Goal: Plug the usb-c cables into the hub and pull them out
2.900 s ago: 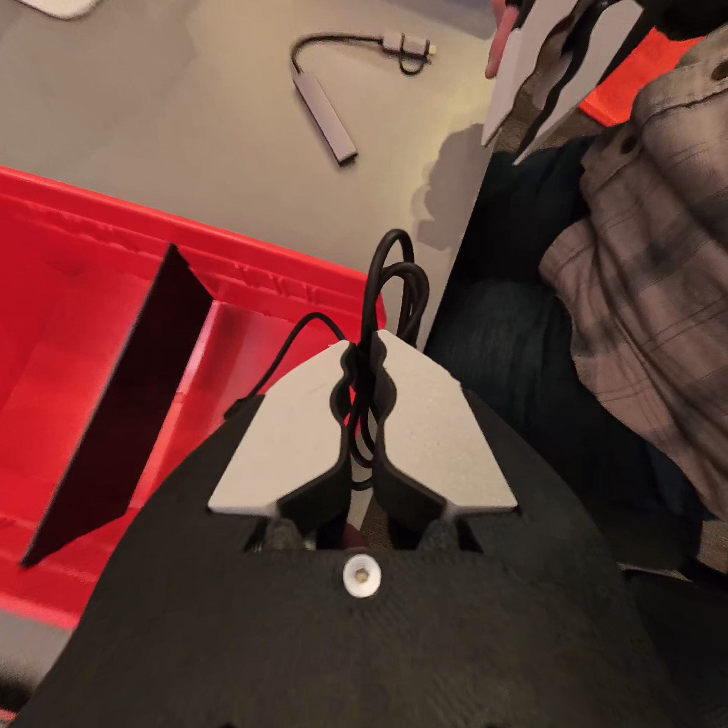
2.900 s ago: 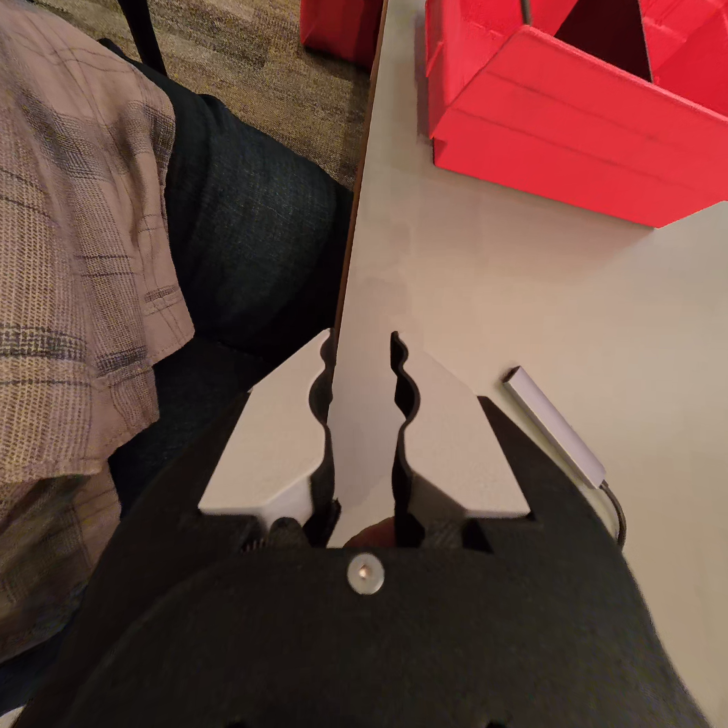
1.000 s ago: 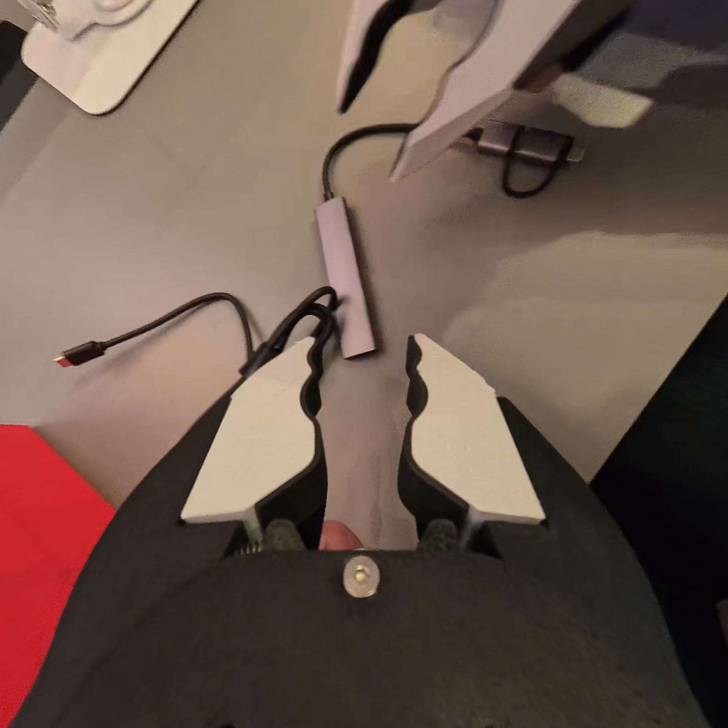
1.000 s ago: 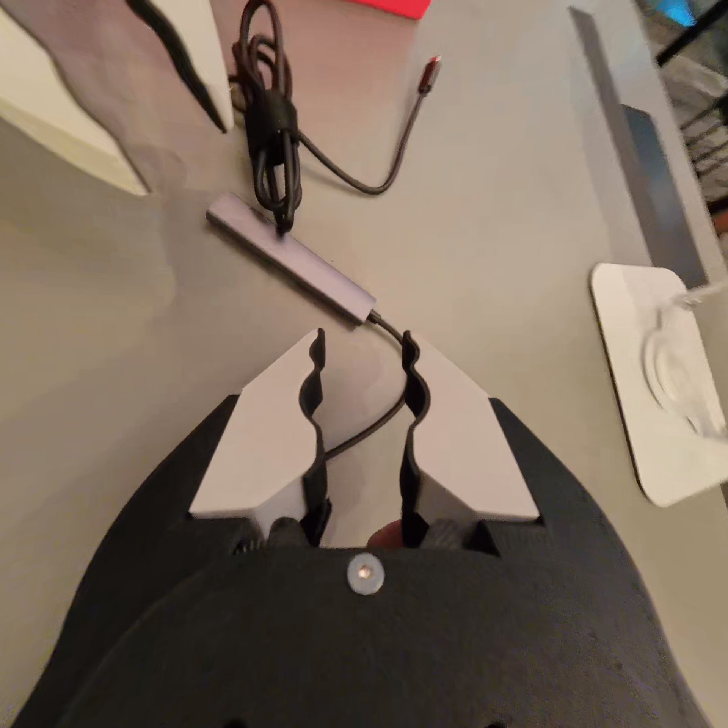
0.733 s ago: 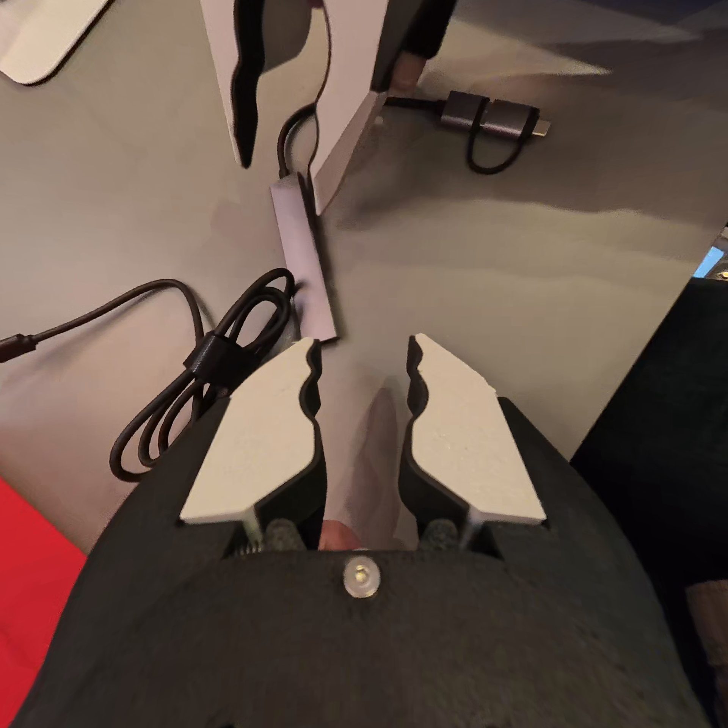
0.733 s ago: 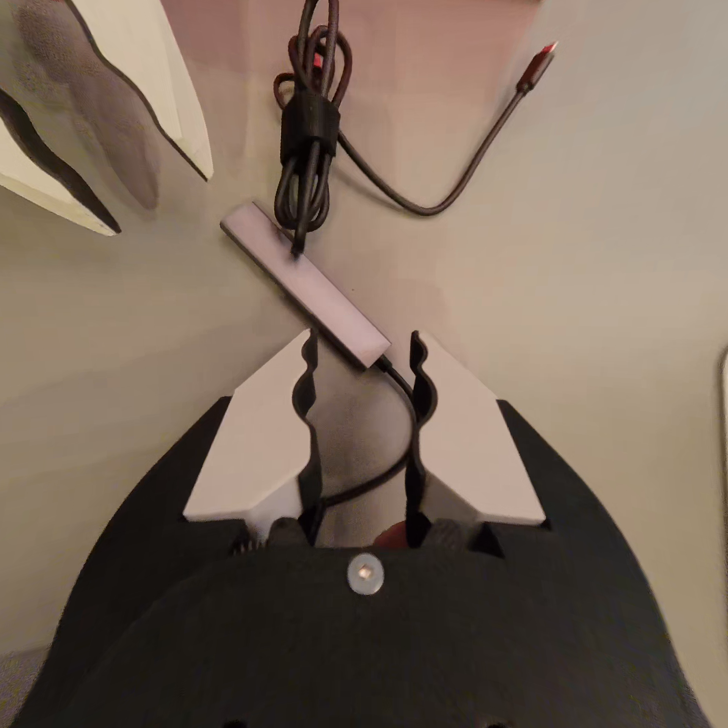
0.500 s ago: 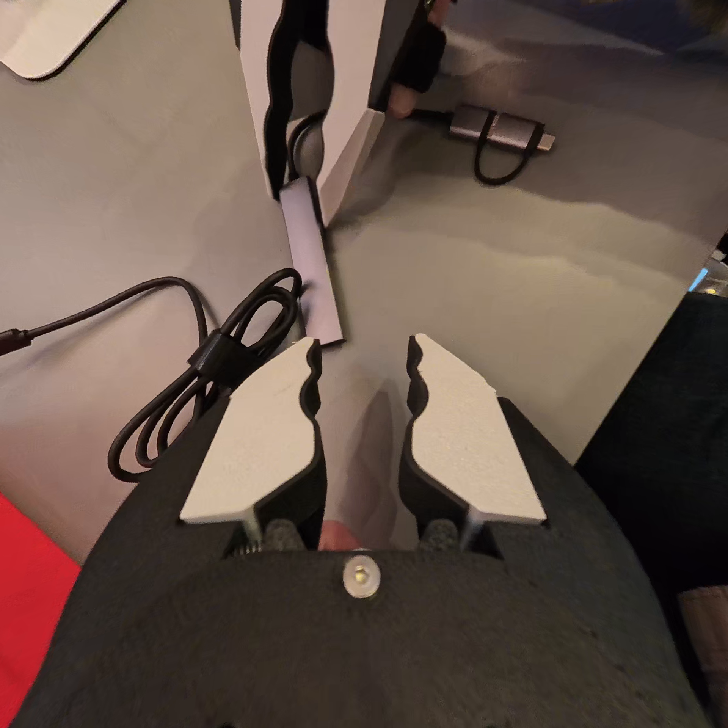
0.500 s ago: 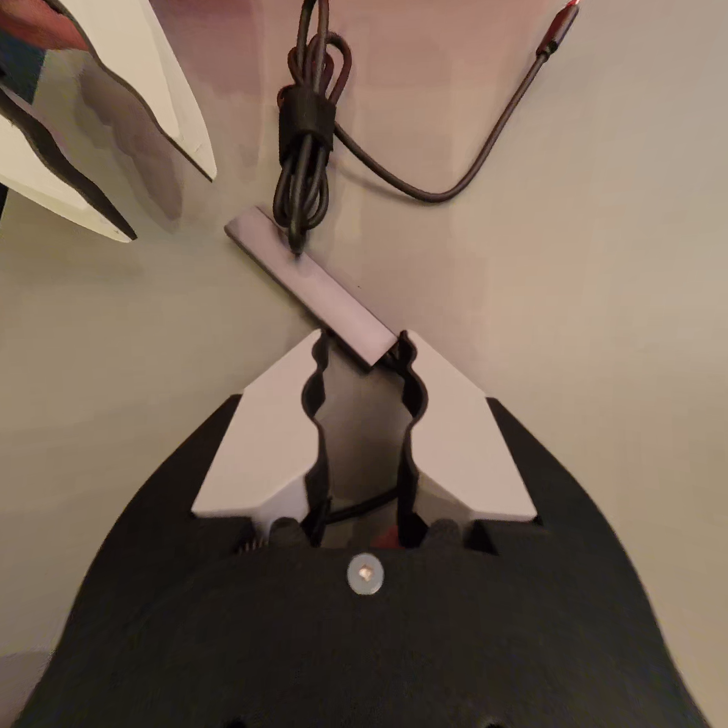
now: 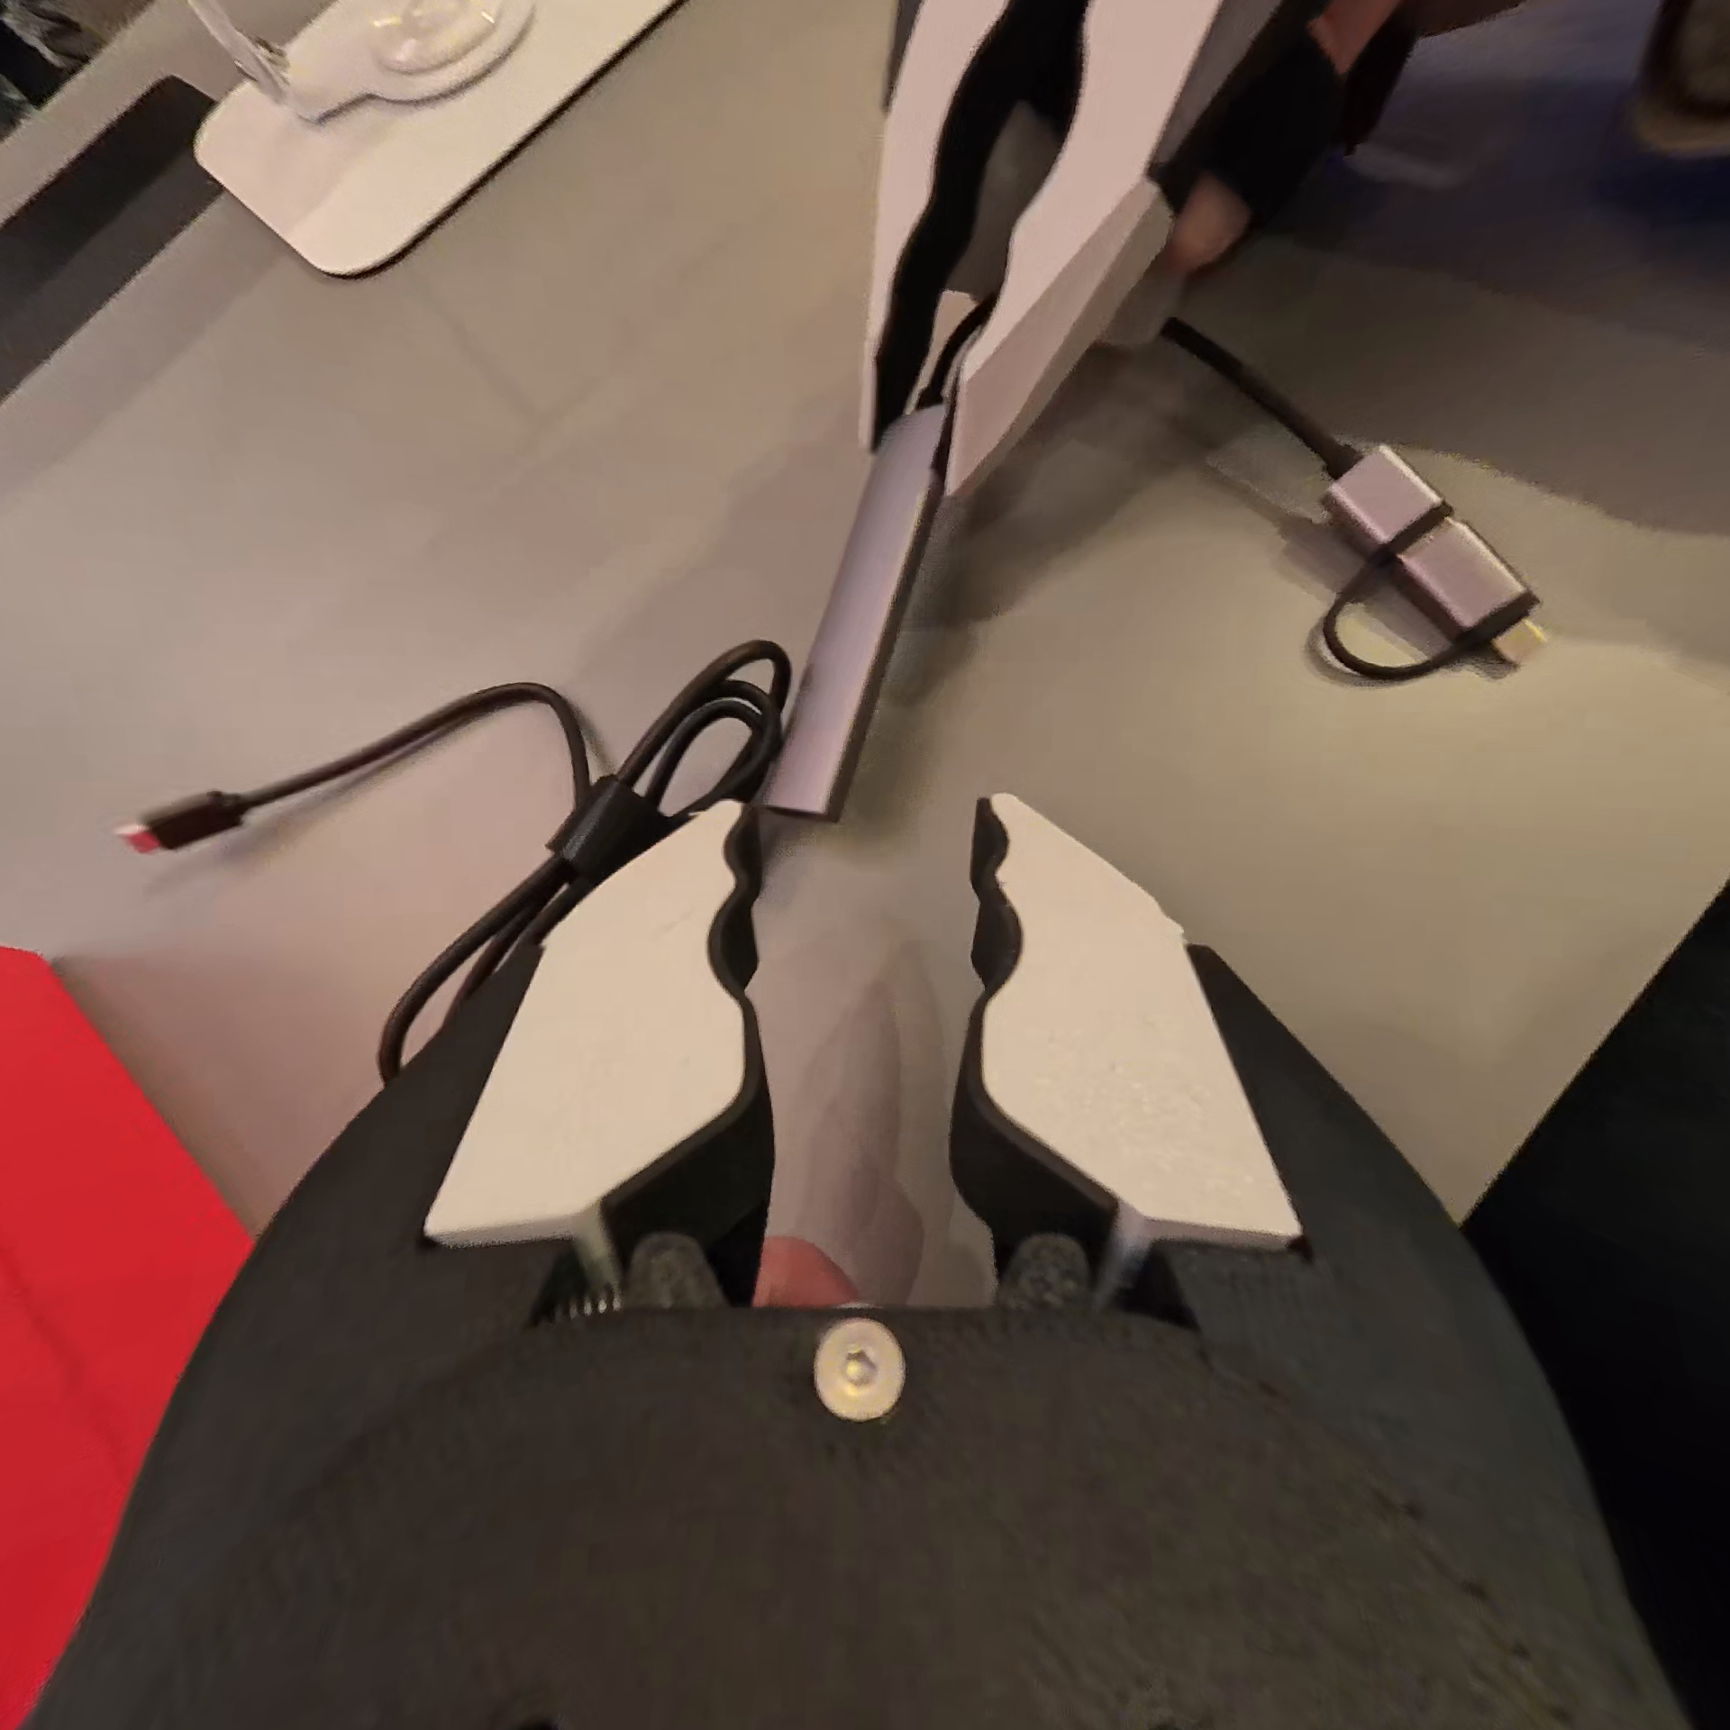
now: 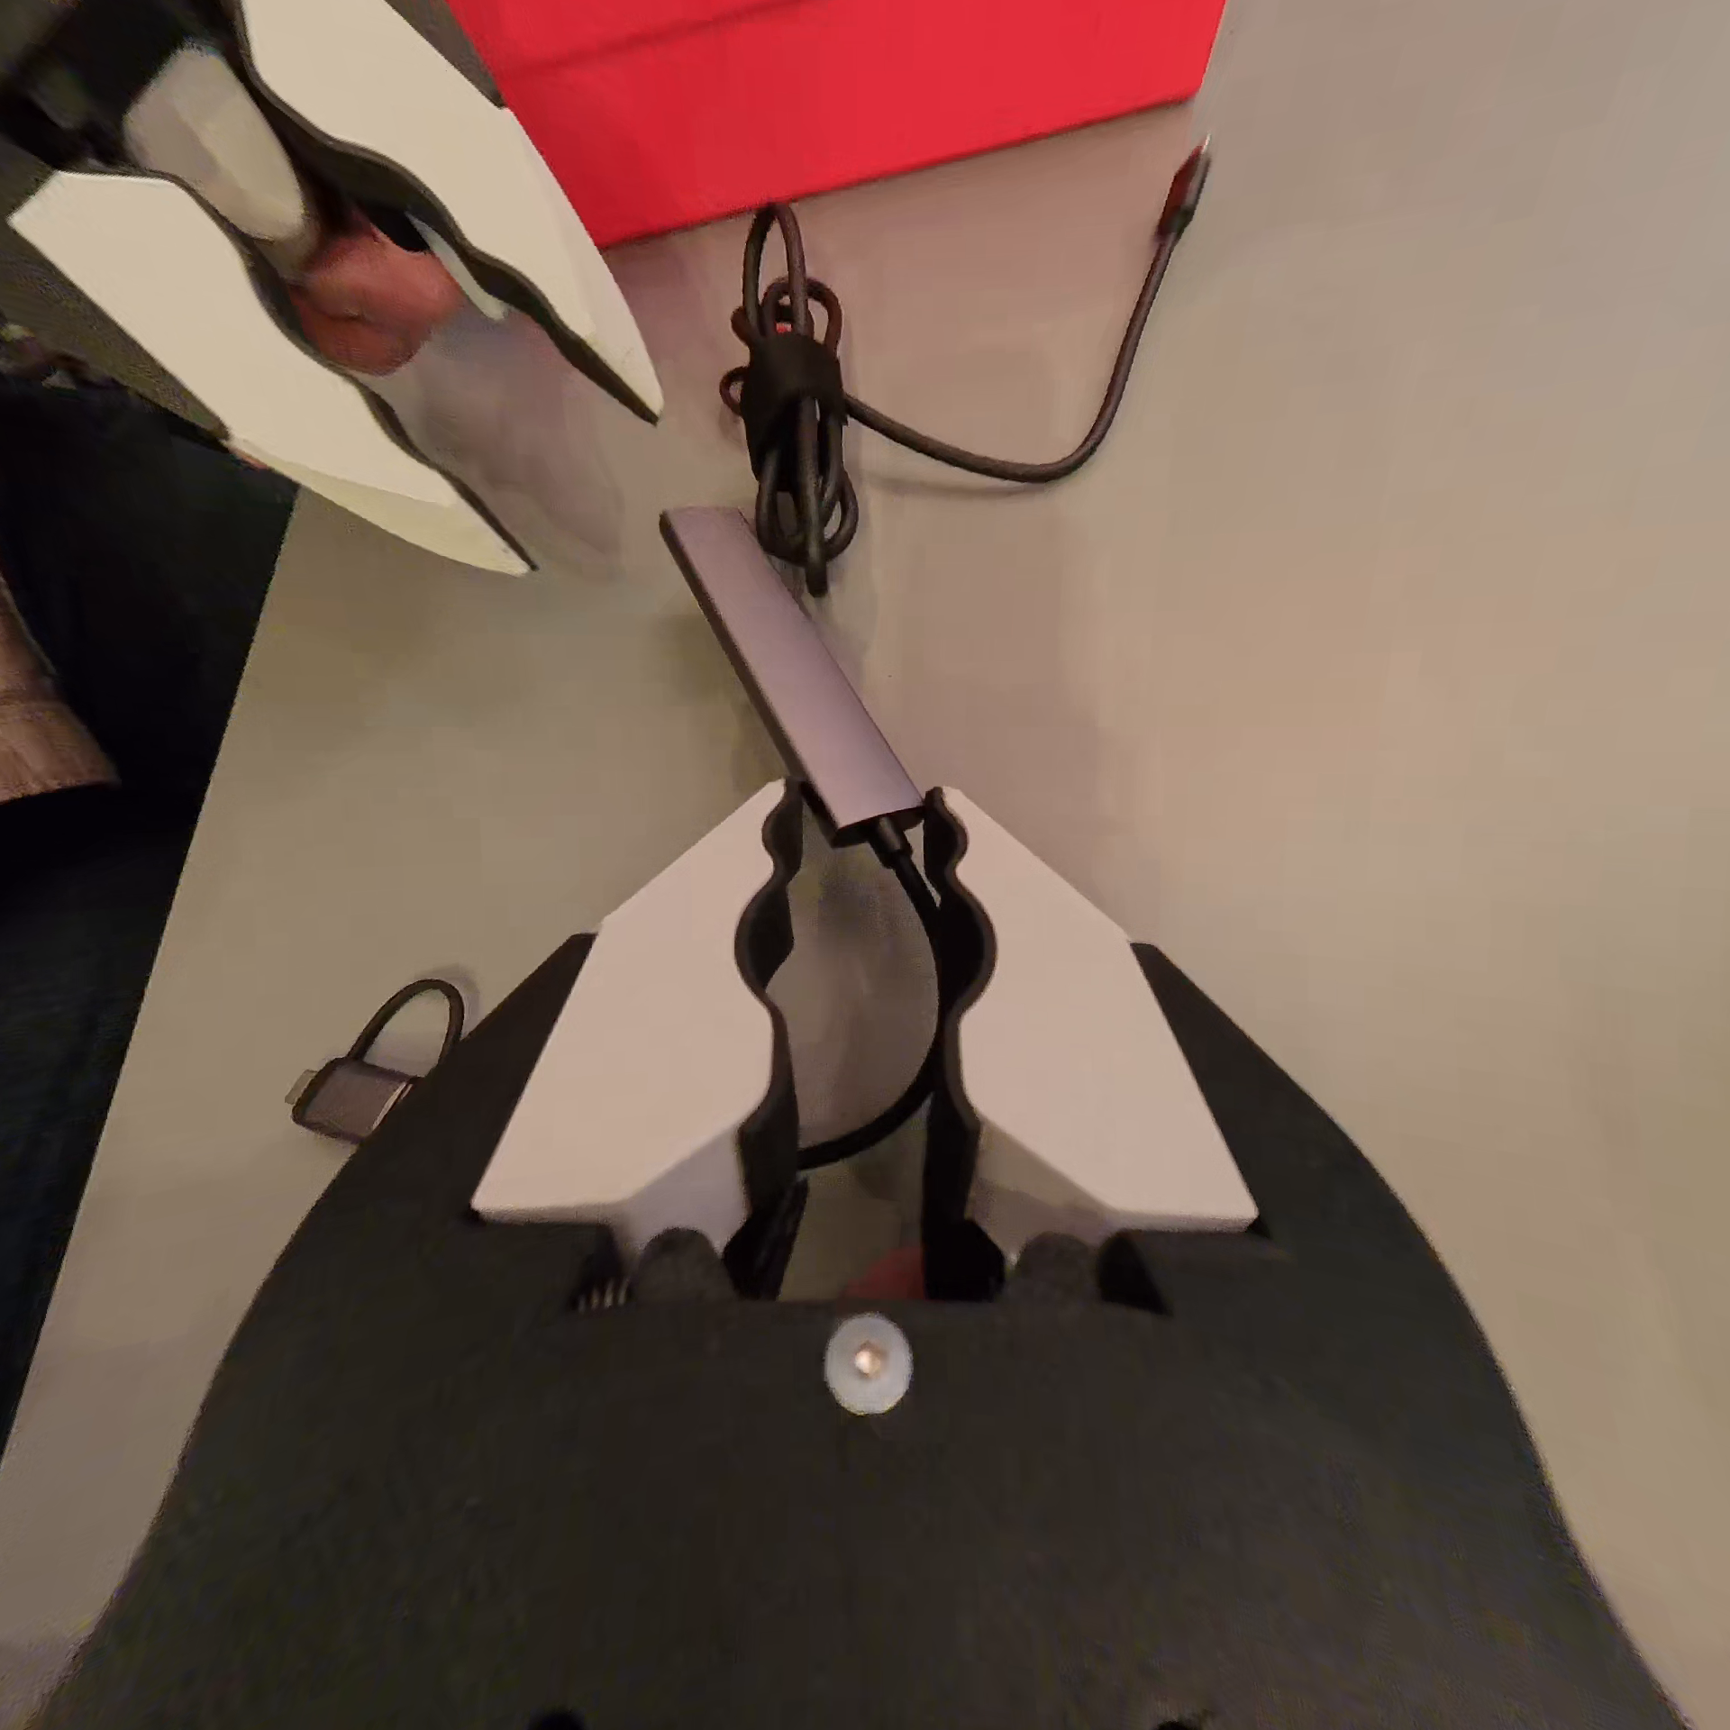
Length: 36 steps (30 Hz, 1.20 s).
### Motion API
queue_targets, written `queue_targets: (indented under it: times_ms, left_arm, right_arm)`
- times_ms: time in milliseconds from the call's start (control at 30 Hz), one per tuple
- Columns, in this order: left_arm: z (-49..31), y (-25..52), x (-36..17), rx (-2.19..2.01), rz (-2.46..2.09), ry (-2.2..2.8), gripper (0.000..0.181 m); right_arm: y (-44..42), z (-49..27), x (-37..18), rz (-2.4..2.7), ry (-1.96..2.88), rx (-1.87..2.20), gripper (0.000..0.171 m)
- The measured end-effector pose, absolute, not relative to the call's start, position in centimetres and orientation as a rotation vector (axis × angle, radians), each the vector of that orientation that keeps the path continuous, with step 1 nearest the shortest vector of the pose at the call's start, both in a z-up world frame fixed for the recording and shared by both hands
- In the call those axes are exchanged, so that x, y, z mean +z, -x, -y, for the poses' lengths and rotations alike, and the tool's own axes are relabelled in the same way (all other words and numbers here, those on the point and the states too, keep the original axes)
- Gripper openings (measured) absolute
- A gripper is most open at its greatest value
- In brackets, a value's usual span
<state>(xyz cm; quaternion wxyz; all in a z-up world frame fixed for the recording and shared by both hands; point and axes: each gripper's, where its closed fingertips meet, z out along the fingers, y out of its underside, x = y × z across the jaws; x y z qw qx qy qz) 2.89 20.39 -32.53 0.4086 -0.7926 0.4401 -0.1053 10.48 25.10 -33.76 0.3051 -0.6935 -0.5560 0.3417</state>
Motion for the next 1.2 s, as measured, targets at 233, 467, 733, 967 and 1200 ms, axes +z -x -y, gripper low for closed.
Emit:
queue_targets:
  times_ms: [233,467,733,967,1200]
  left_arm:
    - [-21.7,-2.3,-31.2,-0.197,-1.013,1.937,0.049]
    - [-22.8,-2.1,-26.4,-0.028,-1.05,1.684,0.049]
    - [-22.9,-2.9,-23.5,0.217,-1.28,1.408,0.049]
    - [-22.6,-3.7,-23.1,0.295,-1.395,1.272,0.02]
    - [-22.0,-4.4,-23.3,0.241,-1.407,1.237,0.01]
  right_arm:
    - [-10.6,-24.4,-30.5,1.318,1.722,1.111,0.023]
    - [-10.0,-23.9,-27.3,1.174,1.578,1.364,0.023]
    - [-8.6,-23.1,-26.5,1.257,1.568,1.34,0.023]
    - [-8.4,-22.6,-25.4,1.286,1.572,1.332,0.023]
    - [-9.0,-23.2,-23.5,1.222,1.532,1.336,0.024]
